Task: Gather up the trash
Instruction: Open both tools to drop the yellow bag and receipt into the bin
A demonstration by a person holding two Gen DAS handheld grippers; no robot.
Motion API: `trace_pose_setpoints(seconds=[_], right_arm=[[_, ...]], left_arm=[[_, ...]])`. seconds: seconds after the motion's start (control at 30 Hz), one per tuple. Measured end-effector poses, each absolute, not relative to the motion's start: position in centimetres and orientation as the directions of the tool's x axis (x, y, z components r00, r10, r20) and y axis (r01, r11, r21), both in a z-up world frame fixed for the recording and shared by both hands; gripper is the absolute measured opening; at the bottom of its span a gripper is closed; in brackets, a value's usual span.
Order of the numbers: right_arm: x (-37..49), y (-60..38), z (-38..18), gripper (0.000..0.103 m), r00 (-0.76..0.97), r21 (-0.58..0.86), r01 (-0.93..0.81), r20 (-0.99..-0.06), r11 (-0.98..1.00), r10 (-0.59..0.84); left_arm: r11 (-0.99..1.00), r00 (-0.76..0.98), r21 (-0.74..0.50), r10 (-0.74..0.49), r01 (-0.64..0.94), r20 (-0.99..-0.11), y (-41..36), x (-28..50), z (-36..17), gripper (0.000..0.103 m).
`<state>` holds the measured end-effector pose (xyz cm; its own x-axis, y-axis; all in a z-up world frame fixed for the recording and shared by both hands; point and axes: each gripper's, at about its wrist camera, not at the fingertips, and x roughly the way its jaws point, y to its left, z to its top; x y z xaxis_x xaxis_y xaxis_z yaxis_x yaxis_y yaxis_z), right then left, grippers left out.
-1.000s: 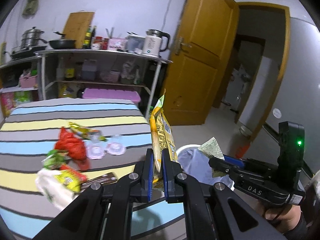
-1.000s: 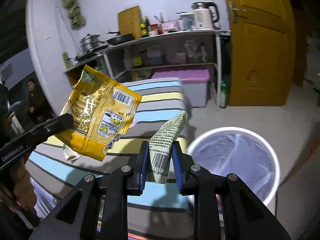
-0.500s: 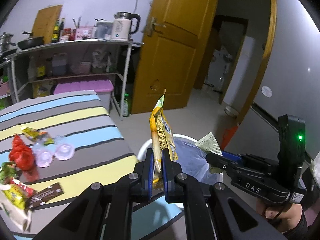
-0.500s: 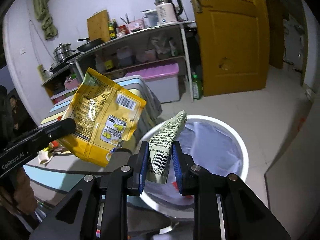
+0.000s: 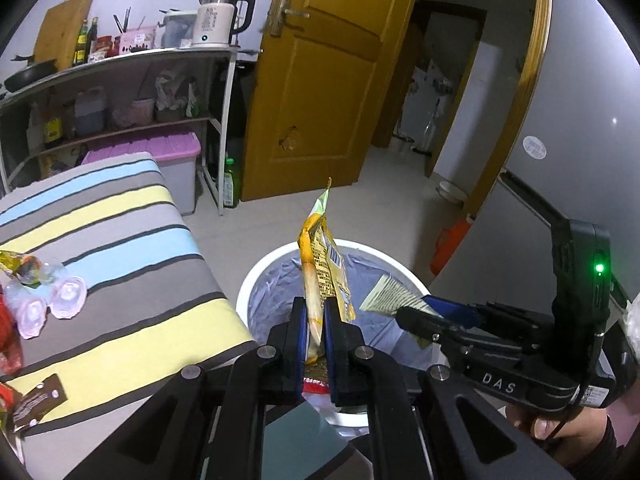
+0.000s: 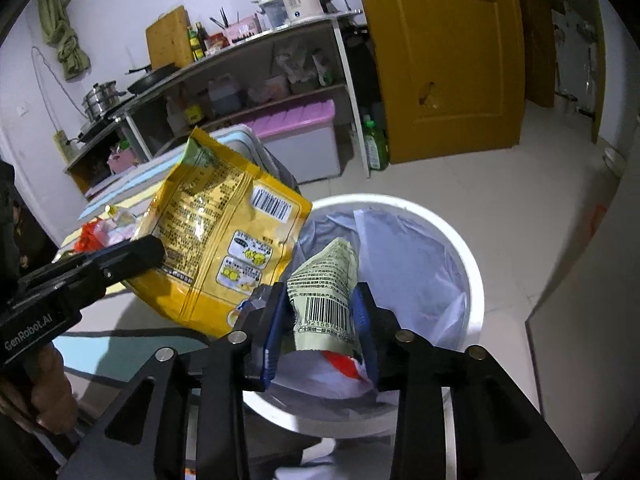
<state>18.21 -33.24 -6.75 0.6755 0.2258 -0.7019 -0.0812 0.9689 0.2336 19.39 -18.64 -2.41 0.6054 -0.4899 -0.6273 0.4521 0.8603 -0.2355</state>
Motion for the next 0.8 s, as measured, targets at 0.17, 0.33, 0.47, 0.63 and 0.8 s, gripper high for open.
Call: trace_pose_setpoints(seconds=[0.17, 0.33, 0.47, 0.63, 0.8], right_arm=[[18.2, -33.4, -7.5, 0.039, 0.667, 0.228, -0.085, -0.71, 0.97, 0.225], [18.1, -33.4, -7.2, 0.039, 0.673, 0.226, -0.082, -0.705, 0.971, 0.221], [17.6, -32.9, -6.4, 0.039, 0.685, 0.231, -0.102, -0.689, 0.968, 0.237], [16.9, -31.4, -5.2, 0.039, 0.696, 0.226, -0.144, -0.67, 0.964, 0.26], [16.0, -29.5, -4.0, 0.039, 0.707, 0.219, -0.191, -0.645, 0.957, 0.289]], left_arm=[[0.865, 0.599, -0.23, -0.48, 0.447, -0.641, -18.6, 20.1, -3.2, 0.008], [0.87, 0.611, -0.23, -0.474, 0.436, -0.633, -17.9, 20.1, -3.1, 0.008], [0.877, 0.633, -0.227, -0.465, 0.423, -0.619, -17.0, 19.3, -2.5, 0.008], [0.89, 0.665, -0.229, -0.448, 0.394, -0.597, -15.3, 18.0, -1.6, 0.008], [0.906, 0.7, -0.226, -0.421, 0.358, -0.576, -12.9, 16.4, -0.7, 0.008]])
